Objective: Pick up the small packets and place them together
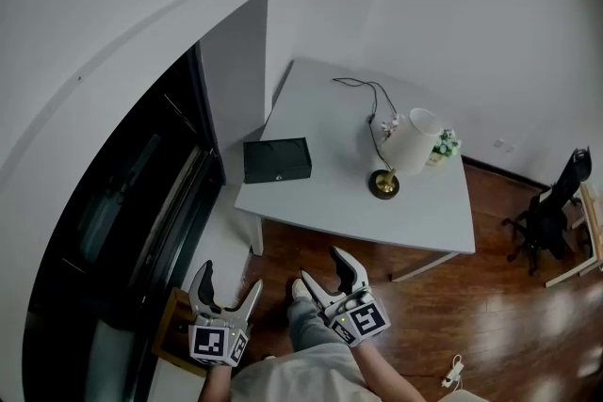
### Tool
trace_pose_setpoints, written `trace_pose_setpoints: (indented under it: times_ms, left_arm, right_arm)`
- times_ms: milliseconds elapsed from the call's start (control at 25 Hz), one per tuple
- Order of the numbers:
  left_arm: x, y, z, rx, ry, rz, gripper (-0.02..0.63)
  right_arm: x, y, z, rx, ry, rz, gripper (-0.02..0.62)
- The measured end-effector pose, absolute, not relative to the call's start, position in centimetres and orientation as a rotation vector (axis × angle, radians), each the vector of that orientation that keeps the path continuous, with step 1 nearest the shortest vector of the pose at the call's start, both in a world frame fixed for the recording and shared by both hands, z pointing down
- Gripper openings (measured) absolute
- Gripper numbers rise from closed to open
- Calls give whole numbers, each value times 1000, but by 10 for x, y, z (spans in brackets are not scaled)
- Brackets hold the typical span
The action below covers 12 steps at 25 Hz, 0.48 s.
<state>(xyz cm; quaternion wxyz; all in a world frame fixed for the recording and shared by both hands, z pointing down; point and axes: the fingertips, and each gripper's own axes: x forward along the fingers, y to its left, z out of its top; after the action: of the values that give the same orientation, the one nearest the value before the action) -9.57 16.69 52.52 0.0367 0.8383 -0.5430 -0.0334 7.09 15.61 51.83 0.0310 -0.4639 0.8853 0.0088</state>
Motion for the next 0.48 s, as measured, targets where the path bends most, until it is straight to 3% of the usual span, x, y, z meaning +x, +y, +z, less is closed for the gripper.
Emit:
trace_pose_setpoints:
  times_ms: [480]
  left_arm:
    - [-61,-41,506,2525,-1765,-131,422]
  right_arm:
    - [78,-38,525,-1236,2939,9,304]
